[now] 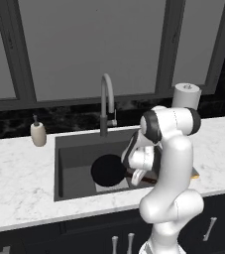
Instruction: Pick the pan and sponge and place them into the sink. Then turn on the water.
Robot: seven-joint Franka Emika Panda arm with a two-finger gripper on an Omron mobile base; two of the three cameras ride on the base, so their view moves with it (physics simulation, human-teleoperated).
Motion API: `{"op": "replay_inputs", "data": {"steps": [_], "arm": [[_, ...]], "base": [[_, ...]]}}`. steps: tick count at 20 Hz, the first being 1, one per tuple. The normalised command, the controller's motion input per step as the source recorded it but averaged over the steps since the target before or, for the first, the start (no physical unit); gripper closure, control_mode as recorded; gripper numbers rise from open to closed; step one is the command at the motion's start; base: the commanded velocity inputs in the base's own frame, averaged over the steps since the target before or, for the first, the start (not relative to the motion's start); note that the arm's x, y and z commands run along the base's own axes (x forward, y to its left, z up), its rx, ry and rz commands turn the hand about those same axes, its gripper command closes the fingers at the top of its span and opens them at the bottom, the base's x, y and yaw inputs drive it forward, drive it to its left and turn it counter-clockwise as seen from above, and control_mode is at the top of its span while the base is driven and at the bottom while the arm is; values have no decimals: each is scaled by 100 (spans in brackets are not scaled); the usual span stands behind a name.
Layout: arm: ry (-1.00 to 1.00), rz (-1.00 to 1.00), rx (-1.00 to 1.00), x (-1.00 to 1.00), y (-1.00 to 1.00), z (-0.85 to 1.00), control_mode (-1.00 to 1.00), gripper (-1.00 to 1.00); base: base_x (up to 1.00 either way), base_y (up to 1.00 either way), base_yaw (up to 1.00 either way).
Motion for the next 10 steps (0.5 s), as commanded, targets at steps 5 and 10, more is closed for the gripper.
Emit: {"op": "replay_inputs", "data": {"steps": [5,10], "arm": [[0,-3,0,30,0,-19,-100,100],[0,-4,0,15,0,-14,-100,100]], "base": [[0,0,0],[0,0,0]]}}
